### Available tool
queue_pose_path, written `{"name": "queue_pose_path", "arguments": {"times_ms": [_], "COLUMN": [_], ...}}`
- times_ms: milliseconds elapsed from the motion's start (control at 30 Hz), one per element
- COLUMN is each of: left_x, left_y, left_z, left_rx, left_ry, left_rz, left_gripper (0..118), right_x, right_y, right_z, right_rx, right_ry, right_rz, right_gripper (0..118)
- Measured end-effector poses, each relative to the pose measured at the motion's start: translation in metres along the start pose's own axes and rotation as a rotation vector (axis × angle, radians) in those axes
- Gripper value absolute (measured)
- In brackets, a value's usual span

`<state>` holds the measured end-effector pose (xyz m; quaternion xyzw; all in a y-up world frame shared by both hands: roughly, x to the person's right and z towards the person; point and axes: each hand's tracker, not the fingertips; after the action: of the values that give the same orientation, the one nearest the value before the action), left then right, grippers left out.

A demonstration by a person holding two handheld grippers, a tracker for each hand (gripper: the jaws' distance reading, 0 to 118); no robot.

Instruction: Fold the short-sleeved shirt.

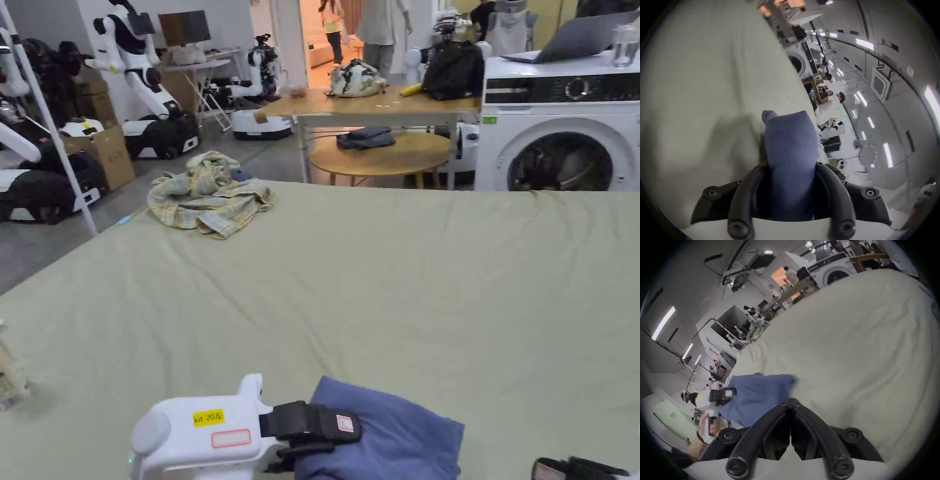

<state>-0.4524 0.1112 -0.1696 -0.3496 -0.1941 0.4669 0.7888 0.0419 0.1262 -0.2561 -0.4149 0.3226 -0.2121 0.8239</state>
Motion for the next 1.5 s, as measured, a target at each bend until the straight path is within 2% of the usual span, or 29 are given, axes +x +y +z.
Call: {"name": "queue_pose_path", "arguments": {"times_ms": [67,167,300,367,400,433,500,567,700,767,833,900,967,1033,1133,1200,1233,1300,1333,1500], "left_x": [-0.013,-0.041,-0.061,-0.062,-0.056,-0.049,-0.028,0.007,0.092,0.132,0.171,0.206,0.232,0.241,0.25,0.251,0.249,0.24,0.237,0.233], "left_y": [0.028,0.061,0.088,0.093,0.096,0.1,0.109,0.104,0.081,0.068,0.058,0.044,0.029,0.021,0.003,-0.007,-0.009,-0.013,-0.016,-0.024], "left_z": [0.063,0.127,0.137,0.132,0.134,0.138,0.15,0.157,0.143,0.125,0.092,0.054,0.018,-0.008,-0.04,-0.056,-0.059,-0.064,-0.066,-0.065], "left_rx": [0.085,0.162,0.098,0.063,0.1,0.14,0.189,0.304,0.46,0.546,0.542,0.559,0.577,0.574,0.539,0.541,0.533,0.487,0.468,0.494], "left_ry": [0.084,0.191,0.444,0.437,0.544,0.65,0.881,1.004,0.945,0.821,0.72,0.699,0.661,0.577,0.436,0.458,0.444,0.309,0.299,0.376], "left_rz": [0.0,0.078,0.051,0.063,0.025,-0.038,-0.146,-0.291,-0.581,-0.666,-0.735,-0.831,-0.902,-0.918,-0.907,-0.912,-0.908,-0.845,-0.854,-0.887], "left_gripper": [31,31,31,40,47,49,49,49,49,49,48,48,48,44,10,0,0,0,0,0], "right_x": [0.002,0.007,0.014,0.012,0.009,0.006,0.0,-0.004,-0.007,-0.013,-0.021,-0.031,-0.031,-0.035,-0.037,-0.037,-0.038,-0.036,-0.035,-0.04], "right_y": [-0.001,-0.01,-0.021,-0.022,-0.022,-0.021,-0.016,-0.01,0.015,0.034,0.054,0.069,0.085,0.096,0.103,0.102,0.1,0.092,0.087,0.073], "right_z": [0.01,0.01,0.002,0.006,0.01,0.014,0.025,0.038,0.052,0.055,0.06,0.067,0.073,0.081,0.091,0.096,0.098,0.101,0.103,0.11], "right_rx": [-0.018,-0.036,-0.07,-0.068,-0.067,-0.062,-0.041,0.009,0.126,0.17,0.219,0.289,0.344,0.395,0.466,0.493,0.502,0.527,0.543,0.567], "right_ry": [-0.063,-0.118,-0.098,-0.079,-0.073,-0.077,-0.122,-0.157,-0.201,-0.251,-0.335,-0.394,-0.389,-0.416,-0.455,-0.464,-0.466,-0.473,-0.477,-0.516], "right_rz": [0.046,0.06,-0.017,-0.027,-0.02,0.002,0.085,0.151,0.186,0.198,0.262,0.314,0.323,0.353,0.384,0.393,0.394,0.405,0.408,0.466], "right_gripper": [0,0,0,0,0,0,0,0,0,0,0,0,0,0,0,0,0,0,0,0]}}
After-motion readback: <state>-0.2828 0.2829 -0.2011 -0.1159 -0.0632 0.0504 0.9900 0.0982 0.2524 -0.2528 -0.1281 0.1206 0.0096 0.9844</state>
